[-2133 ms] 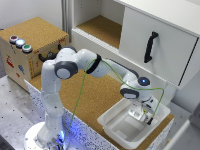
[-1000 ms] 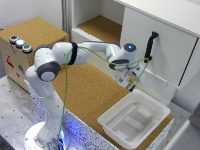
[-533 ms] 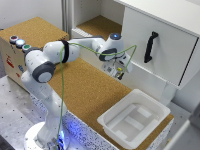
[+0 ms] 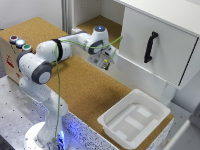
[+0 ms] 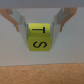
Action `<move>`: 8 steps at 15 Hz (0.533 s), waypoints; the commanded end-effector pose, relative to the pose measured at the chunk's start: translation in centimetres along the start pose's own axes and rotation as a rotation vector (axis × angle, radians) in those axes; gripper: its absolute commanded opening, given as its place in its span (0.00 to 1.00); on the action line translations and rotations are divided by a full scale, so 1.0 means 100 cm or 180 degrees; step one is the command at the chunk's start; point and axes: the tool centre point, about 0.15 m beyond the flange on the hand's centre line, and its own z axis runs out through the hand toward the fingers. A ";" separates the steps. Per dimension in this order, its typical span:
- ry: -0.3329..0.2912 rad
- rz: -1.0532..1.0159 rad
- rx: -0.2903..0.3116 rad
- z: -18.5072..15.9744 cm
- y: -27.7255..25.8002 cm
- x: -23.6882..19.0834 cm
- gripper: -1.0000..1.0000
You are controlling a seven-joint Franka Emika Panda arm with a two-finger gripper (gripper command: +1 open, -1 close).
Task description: Place the yellow object inside the left cabinet
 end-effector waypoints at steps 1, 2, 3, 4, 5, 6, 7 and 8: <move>0.0016 0.0184 -0.0299 -0.034 -0.092 0.047 0.00; 0.0068 0.0155 -0.0283 -0.042 -0.101 0.059 0.00; 0.0132 0.0120 -0.0254 -0.050 -0.111 0.072 0.00; 0.0179 0.0080 -0.0207 -0.055 -0.119 0.086 0.00; 0.0248 0.0026 -0.0175 -0.059 -0.125 0.100 0.00; 0.0259 -0.0014 -0.0140 -0.060 -0.129 0.113 0.00; 0.0277 -0.0075 -0.0112 -0.057 -0.134 0.128 0.00; 0.0264 -0.0097 -0.0095 -0.053 -0.135 0.140 0.00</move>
